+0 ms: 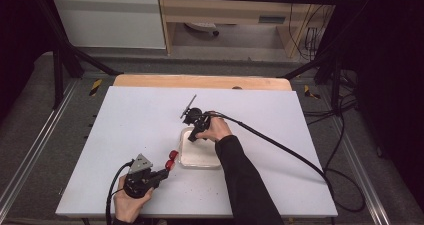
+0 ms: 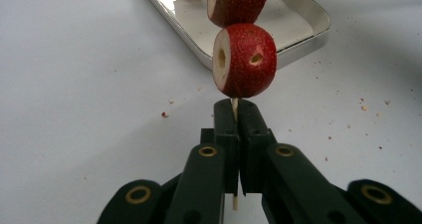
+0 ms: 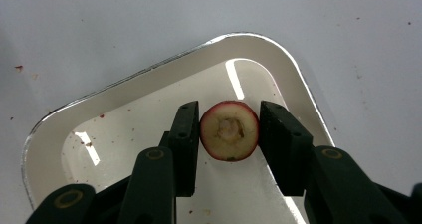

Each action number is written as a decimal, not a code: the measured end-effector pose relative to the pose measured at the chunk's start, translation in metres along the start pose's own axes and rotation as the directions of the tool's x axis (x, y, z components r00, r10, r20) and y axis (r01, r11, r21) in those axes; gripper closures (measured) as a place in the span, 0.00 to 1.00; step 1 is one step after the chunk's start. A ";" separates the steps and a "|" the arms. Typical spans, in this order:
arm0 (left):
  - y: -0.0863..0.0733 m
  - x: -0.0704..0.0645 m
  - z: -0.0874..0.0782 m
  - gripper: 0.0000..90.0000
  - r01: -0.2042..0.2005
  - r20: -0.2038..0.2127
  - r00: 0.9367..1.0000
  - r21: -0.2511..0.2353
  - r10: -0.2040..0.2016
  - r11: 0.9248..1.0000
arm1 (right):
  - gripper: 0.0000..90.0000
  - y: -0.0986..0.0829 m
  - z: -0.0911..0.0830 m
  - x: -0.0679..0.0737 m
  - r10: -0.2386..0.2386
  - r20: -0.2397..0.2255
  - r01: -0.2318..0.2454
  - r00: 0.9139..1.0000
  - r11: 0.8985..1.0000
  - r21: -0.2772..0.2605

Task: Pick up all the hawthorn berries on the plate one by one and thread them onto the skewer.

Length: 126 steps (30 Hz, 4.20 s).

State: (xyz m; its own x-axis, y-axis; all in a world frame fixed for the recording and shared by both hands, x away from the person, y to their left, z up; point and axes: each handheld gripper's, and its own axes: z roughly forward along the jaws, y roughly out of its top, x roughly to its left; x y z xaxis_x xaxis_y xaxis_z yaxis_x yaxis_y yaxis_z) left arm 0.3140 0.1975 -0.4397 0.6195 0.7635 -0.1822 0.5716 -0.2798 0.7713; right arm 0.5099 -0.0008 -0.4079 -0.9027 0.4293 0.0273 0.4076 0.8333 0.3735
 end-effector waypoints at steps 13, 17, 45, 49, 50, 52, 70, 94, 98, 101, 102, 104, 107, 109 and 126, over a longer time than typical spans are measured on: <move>0.000 -0.003 0.002 0.98 -0.002 -0.003 1.000 -0.002 0.002 1.000 | 0.69 -0.016 -0.035 0.008 0.151 -0.003 -0.151 0.988 0.986 -0.071; 0.002 -0.006 0.003 0.98 -0.004 -0.001 1.000 -0.003 0.004 1.000 | 0.69 -0.029 -0.043 0.009 0.202 -0.013 -0.202 0.979 0.972 -0.119; 0.016 -0.038 0.020 0.98 -0.028 0.025 0.999 -0.029 0.029 0.999 | 0.69 -0.127 -0.078 0.025 0.461 -0.228 -0.507 0.857 0.682 -0.527; 0.019 -0.042 0.023 0.98 -0.027 0.028 0.999 -0.033 0.028 0.999 | 0.69 -0.135 -0.079 0.027 0.478 -0.256 -0.532 0.840 0.637 -0.558; 0.019 -0.043 0.024 0.98 -0.030 0.029 0.999 -0.033 0.031 0.999 | 0.69 -0.137 -0.079 0.027 0.484 -0.262 -0.539 0.835 0.623 -0.567; 0.020 -0.046 0.025 0.98 -0.032 0.029 0.999 -0.038 0.034 0.999 | 0.69 -0.141 -0.080 0.027 0.495 -0.276 -0.553 0.824 0.597 -0.582; 0.022 -0.064 0.036 0.98 -0.012 0.036 0.999 -0.059 0.014 0.998 | 0.69 -0.158 -0.079 0.032 0.516 -0.346 -0.583 0.783 0.418 -0.696; 0.030 -0.085 0.049 0.98 0.099 0.071 0.993 -0.115 -0.091 0.988 | 0.69 -0.156 -0.073 0.042 0.488 -0.433 -0.592 0.758 0.234 -0.771; 0.032 -0.086 0.051 0.98 0.107 0.076 0.992 -0.116 -0.099 0.987 | 0.69 -0.156 -0.073 0.044 0.480 -0.441 -0.593 0.758 0.227 -0.772; 0.031 -0.086 0.052 0.98 0.107 0.075 0.992 -0.116 -0.099 0.987 | 0.69 -0.156 -0.072 0.046 0.473 -0.440 -0.588 0.763 0.226 -0.777; 0.032 -0.086 0.053 0.98 0.109 0.075 0.992 -0.116 -0.101 0.987 | 0.69 -0.156 -0.072 0.047 0.472 -0.441 -0.588 0.763 0.225 -0.777; 0.032 -0.087 0.053 0.98 0.118 0.085 0.990 -0.116 -0.109 0.986 | 0.69 -0.156 -0.072 0.047 0.470 -0.445 -0.590 0.762 0.222 -0.776; 0.032 -0.087 0.054 0.98 0.112 0.082 0.991 -0.117 -0.103 0.987 | 0.69 -0.156 -0.071 0.048 0.465 -0.446 -0.587 0.764 0.217 -0.780; 0.032 -0.086 0.054 0.98 0.114 0.080 0.991 -0.117 -0.105 0.987 | 0.69 -0.157 -0.072 0.048 0.462 -0.448 -0.587 0.766 0.216 -0.781; 0.032 -0.086 0.054 0.98 0.127 0.094 0.989 -0.116 -0.116 0.985 | 0.69 -0.157 -0.069 0.051 0.457 -0.451 -0.588 0.767 0.218 -0.779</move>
State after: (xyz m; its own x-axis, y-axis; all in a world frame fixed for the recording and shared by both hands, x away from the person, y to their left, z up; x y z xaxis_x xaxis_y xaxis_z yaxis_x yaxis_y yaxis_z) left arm 0.3076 0.0918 -0.4322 0.5966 0.7328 -0.3272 0.5796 -0.1114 0.8073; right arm 0.3903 -0.1342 -0.4009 -0.5681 0.5528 0.6097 0.5127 -0.3418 0.7876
